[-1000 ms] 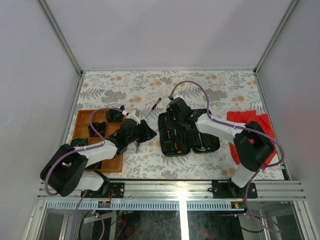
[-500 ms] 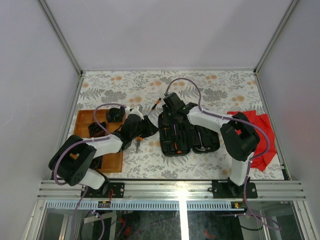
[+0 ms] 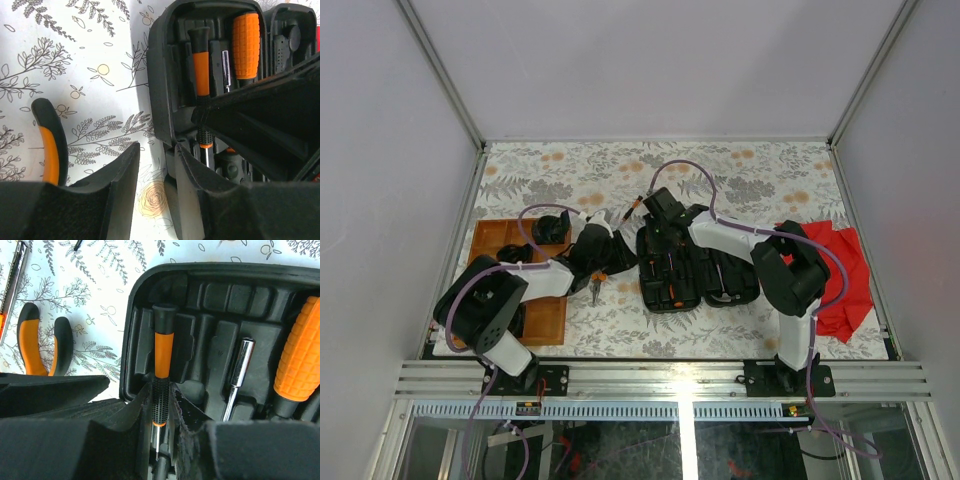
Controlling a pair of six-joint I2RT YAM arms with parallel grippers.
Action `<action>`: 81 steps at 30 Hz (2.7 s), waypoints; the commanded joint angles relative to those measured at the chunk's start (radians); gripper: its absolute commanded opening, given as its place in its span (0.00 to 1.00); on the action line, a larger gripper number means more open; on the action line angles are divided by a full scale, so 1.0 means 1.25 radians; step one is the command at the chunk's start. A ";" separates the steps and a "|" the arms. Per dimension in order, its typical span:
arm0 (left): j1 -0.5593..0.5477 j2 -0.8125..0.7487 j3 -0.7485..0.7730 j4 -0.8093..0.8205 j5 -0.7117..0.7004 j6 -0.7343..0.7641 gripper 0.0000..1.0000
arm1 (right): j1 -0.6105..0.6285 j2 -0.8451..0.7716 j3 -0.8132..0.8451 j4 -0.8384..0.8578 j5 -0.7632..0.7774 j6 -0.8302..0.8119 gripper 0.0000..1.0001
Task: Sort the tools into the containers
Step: Place the screwdriver in the storage box.
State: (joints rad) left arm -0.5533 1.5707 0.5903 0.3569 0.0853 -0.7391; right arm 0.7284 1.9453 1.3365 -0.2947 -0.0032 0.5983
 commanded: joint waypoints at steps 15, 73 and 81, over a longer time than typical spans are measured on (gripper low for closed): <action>0.008 0.095 0.076 -0.012 0.070 0.019 0.30 | -0.002 0.004 0.037 0.019 0.030 0.022 0.17; 0.008 0.095 0.084 -0.014 0.081 0.022 0.24 | -0.004 0.018 0.052 -0.054 0.024 0.022 0.16; 0.008 0.090 0.084 -0.019 0.078 0.028 0.24 | -0.004 0.069 0.066 -0.123 0.008 -0.005 0.01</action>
State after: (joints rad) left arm -0.5423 1.6672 0.6842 0.3538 0.1772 -0.7345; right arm 0.7254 1.9774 1.3941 -0.3664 0.0380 0.6212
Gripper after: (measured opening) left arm 0.242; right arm 0.031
